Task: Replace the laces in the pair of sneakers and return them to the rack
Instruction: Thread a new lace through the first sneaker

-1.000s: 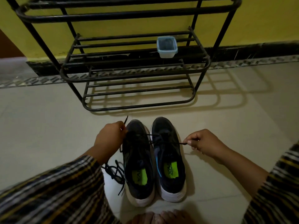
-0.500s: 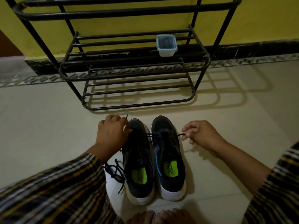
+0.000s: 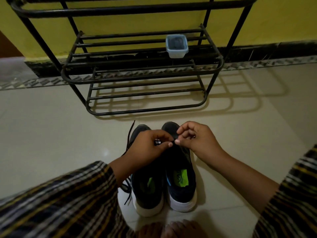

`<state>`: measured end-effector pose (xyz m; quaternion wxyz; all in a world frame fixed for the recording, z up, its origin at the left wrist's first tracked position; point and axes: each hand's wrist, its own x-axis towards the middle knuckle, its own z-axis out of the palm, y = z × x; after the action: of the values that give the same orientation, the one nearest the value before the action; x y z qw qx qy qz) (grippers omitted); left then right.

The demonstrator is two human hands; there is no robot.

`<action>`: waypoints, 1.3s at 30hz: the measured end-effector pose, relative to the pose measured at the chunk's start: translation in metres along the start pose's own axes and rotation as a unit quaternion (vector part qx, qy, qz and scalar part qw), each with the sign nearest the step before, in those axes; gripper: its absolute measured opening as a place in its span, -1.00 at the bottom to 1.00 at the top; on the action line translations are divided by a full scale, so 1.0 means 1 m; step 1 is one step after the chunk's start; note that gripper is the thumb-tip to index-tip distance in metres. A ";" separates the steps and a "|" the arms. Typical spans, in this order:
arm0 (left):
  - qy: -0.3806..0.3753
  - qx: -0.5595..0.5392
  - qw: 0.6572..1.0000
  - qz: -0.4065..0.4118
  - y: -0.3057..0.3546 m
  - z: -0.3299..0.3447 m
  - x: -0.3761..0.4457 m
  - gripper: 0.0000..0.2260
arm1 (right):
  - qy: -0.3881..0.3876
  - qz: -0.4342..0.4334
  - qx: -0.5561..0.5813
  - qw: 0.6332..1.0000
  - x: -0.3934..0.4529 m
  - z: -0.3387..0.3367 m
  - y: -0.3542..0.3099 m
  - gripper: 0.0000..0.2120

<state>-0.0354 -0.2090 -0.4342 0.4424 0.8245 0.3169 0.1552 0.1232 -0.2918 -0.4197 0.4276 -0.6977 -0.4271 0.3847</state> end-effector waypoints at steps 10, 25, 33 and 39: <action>-0.003 0.070 0.993 -0.100 -0.023 0.006 0.005 -0.89 | -0.039 0.209 -0.103 0.972 0.001 0.001 0.033 -0.87; 0.000 0.105 0.991 -0.087 -0.023 0.036 0.032 -0.92 | -0.048 0.128 -0.170 0.976 -0.002 0.003 0.048 -0.83; -0.058 0.220 0.969 -0.099 -0.018 0.040 0.037 -0.83 | -0.040 0.106 -0.189 0.975 -0.003 0.002 0.055 -0.76; -0.017 0.183 0.976 -0.113 -0.017 0.041 0.038 -0.87 | -0.021 0.120 -0.142 0.982 -0.004 0.002 0.059 -0.75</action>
<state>0.0082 -0.2031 -0.4726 0.3042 0.8527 0.4237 0.0297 0.1363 -0.3107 -0.4744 0.2657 -0.7892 -0.3993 0.3836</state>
